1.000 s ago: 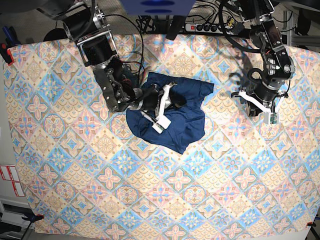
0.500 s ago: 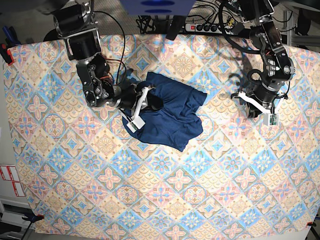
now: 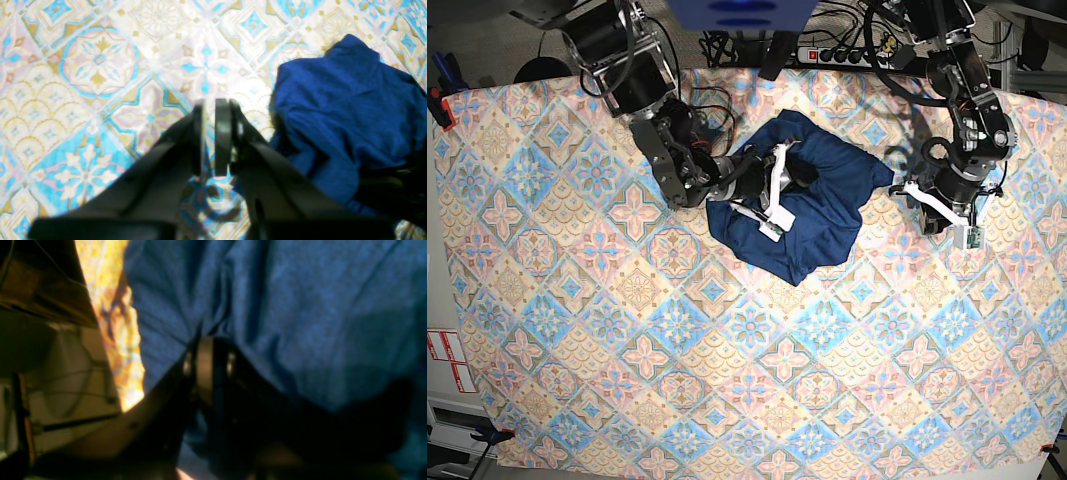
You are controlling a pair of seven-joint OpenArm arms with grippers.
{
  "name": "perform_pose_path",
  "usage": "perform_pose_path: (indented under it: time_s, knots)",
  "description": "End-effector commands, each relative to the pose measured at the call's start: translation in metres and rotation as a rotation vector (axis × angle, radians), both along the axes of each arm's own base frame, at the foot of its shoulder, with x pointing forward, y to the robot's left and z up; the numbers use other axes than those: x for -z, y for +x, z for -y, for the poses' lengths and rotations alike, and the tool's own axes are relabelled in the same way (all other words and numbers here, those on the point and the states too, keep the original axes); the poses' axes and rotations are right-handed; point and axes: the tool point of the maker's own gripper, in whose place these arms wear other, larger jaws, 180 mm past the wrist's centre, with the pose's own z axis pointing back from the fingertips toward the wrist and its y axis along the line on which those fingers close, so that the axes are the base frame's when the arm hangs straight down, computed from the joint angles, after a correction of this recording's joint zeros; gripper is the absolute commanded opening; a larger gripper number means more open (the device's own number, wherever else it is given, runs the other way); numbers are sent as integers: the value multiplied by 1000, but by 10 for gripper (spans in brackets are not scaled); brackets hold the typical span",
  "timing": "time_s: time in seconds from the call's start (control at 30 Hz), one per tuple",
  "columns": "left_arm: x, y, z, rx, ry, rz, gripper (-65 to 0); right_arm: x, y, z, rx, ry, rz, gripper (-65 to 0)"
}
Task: Fold the T-shirt properly
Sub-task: 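Fold the bundle edge over with the right gripper and press it, then grasp both sides of the bundle with both grippers and square it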
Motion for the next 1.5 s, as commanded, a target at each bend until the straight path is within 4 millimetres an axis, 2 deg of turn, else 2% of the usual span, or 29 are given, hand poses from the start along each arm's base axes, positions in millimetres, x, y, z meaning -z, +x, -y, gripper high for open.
perform_pose_path:
  time_s: [0.0, 0.3, 0.4, 0.57, 0.73, 0.93, 1.13, 1.27, 1.4, 1.47]
  knots:
    - [-13, 8, 0, 6, 4, 51, -606, -17, 12, -9, -4, 35, 43, -598]
    - [-13, 8, 0, 6, 4, 51, -606, -7, 8, -2, -46, -39, 38, -598]
    - [-14, 9, 0, 6, 4, 56, -606, 21, 0, 15, -71, -150, 13, -597]
    - [-15, 9, 0, 6, 4, 57, -606, 54, -2, 35, -121, -291, -33, -598]
    - [-15, 9, 0, 6, 4, 57, -606, 62, 1, 50, -135, -350, -37, -598]
    - [-14, 9, 0, 6, 3, 57, -606, 76, 3, 99, -118, -442, -46, -598]
    - [-15, 10, 0, 6, 3, 60, -606, 84, 6, 147, -96, -520, -54, -598]
    - [-15, 10, 0, 6, 2, 58, -606, 86, 8, 171, -84, -558, -54, -598]
    - [-14, 10, 0, 5, 1, 56, -606, 74, 20, 165, -86, -549, -2, -598]
    - [-14, 10, 0, 5, 1, 56, -606, 59, 32, 160, -105, -563, 50, -598]
